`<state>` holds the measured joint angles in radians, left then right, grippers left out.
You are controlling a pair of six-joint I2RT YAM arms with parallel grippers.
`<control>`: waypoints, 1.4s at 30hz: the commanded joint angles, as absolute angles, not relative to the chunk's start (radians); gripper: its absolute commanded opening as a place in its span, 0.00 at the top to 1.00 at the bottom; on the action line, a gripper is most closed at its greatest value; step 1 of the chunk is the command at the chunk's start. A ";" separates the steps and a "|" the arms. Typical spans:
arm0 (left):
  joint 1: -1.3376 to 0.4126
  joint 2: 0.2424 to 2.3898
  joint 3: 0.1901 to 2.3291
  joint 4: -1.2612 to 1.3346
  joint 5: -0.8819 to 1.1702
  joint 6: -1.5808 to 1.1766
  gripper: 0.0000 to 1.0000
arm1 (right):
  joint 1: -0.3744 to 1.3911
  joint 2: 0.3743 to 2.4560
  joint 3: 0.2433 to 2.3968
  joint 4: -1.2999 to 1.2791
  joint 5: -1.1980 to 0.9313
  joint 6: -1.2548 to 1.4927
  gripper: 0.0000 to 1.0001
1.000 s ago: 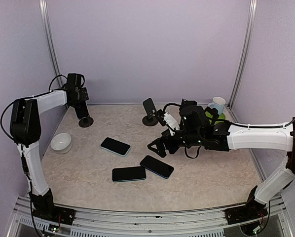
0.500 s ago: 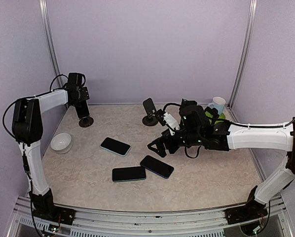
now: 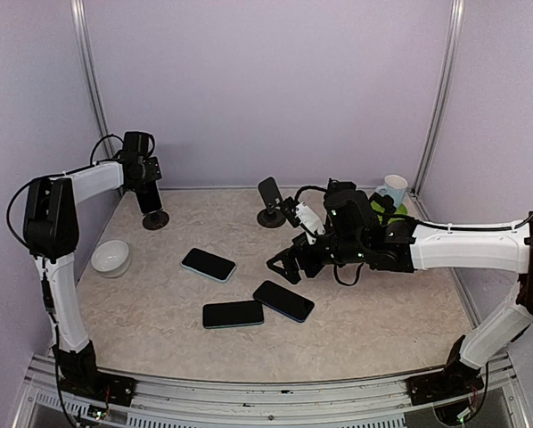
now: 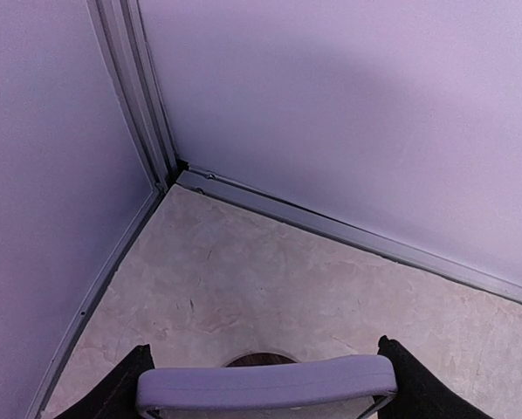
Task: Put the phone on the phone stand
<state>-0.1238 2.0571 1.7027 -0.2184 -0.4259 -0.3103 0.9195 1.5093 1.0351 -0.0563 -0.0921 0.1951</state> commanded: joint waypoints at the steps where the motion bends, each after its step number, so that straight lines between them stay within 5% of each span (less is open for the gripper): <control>1: -0.109 2.089 1.725 -0.202 -0.440 -0.315 0.30 | 0.911 1.500 1.049 -0.062 -0.074 0.182 0.00; 42: -0.097 2.142 1.774 -0.181 -0.385 -0.257 0.01 | 0.911 1.496 1.042 -0.052 -0.080 0.189 0.00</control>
<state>-0.1032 2.1288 1.7447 -0.1894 -0.3923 -0.2756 0.9195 1.5093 1.0351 -0.0563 -0.0860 0.1944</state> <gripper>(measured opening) 0.987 0.999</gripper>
